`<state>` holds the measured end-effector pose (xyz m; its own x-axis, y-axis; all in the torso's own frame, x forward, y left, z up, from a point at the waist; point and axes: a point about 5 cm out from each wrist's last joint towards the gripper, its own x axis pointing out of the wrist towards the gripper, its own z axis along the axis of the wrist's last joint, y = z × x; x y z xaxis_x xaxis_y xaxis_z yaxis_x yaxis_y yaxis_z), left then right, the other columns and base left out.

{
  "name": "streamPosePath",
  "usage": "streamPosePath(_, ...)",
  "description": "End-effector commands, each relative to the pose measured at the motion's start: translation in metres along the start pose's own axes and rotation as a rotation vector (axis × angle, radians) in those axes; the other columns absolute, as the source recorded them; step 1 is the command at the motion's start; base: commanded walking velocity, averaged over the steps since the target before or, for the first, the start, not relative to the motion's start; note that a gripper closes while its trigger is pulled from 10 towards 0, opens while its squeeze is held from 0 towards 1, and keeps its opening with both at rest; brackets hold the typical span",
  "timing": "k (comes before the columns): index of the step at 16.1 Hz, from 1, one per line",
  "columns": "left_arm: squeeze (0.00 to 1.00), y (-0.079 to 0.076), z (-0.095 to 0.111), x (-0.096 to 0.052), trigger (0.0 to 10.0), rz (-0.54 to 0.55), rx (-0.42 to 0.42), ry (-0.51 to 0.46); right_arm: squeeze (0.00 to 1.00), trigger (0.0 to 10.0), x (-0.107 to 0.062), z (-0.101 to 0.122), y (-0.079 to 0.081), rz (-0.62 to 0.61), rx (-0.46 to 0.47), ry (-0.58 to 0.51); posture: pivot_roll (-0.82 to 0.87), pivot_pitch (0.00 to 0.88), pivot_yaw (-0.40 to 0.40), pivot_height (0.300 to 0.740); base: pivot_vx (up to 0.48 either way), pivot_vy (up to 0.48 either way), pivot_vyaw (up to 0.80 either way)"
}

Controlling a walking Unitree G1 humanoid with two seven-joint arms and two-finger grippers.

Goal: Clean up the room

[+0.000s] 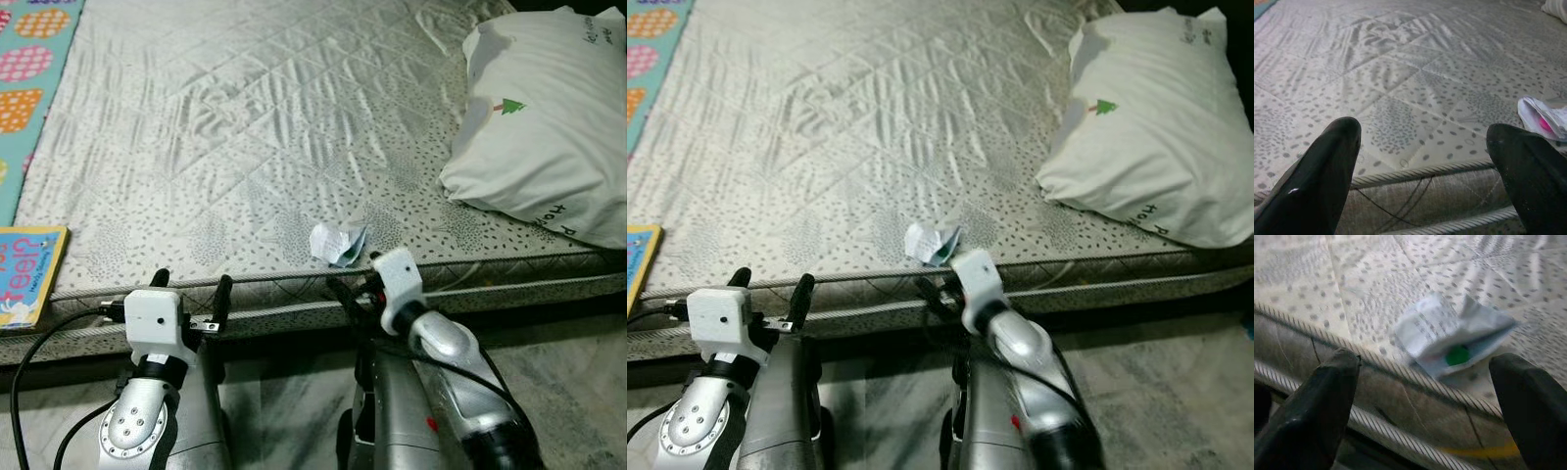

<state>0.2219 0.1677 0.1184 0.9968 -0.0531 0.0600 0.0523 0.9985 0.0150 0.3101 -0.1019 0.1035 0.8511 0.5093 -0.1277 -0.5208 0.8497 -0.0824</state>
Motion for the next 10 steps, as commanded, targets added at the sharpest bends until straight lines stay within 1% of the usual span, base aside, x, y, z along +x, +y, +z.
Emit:
streamPosePath(1, 0.0, 0.0, 0.003, -0.005, 10.0, 0.005, -0.014, 0.01, 0.0, 10.0, 0.004, -0.002, -0.004, -0.031, 0.067, 0.015, 0.09, 0.299, -0.079, 0.525, 0.0, 0.0, 0.0)
streamPosePath(2, 0.0, 0.0, 0.004, -0.006, 10.0, 0.0, -0.022, 0.013, 0.0, 10.0, 0.007, 0.001, -0.004, -0.044, 0.097, 0.012, 0.09, 0.301, -0.079, 0.525, 0.0, 0.0, 0.0)
streamPosePath(3, 0.0, 0.001, 0.006, -0.014, 10.0, -0.009, -0.036, 0.026, 0.0, 10.0, 0.013, 0.004, -0.005, -0.077, 0.162, 0.014, 0.12, 0.313, -0.072, 0.525, 0.0, 0.0, 0.0)
streamPosePath(4, 0.0, 0.001, 0.006, -0.017, 10.0, -0.014, -0.037, 0.032, 0.0, 10.0, 0.015, 0.004, -0.005, -0.093, 0.191, 0.018, 0.12, 0.317, -0.072, 0.525, 0.0, 0.0, 0.0)
streamPosePath(6, 0.0, 0.003, 0.007, -0.023, 10.0, -0.011, -0.031, 0.042, 0.0, 10.0, 0.016, 0.001, -0.004, -0.11, 0.206, 0.029, 0.14, 0.332, -0.067, 0.525, 0.0, 0.0, 0.0)
streamPosePath(7, 0.0, 0.004, 0.008, -0.026, 10.0, -0.008, -0.028, 0.052, 0.0, 10.0, 0.016, -0.003, -0.003, -0.131, 0.217, 0.055, 0.14, 0.341, -0.066, 0.525, 0.0, 0.0, 0.0)
streamPosePath(9, 0.0, 0.004, 0.009, -0.028, 10.0, -0.011, -0.029, 0.063, 0.0, 10.0, 0.015, -0.009, -0.004, -0.167, 0.247, 0.088, 0.15, 0.348, -0.066, 0.525, 0.0, 0.0, 0.0)
streamPosePath(10, 0.0, 0.003, 0.01, -0.029, 10.0, -0.012, -0.03, 0.069, 0.0, 10.0, 0.017, -0.01, -0.003, -0.176, 0.287, 0.092, 0.16, 0.351, -0.065, 0.525, 0.0, 0.0, 0.0)
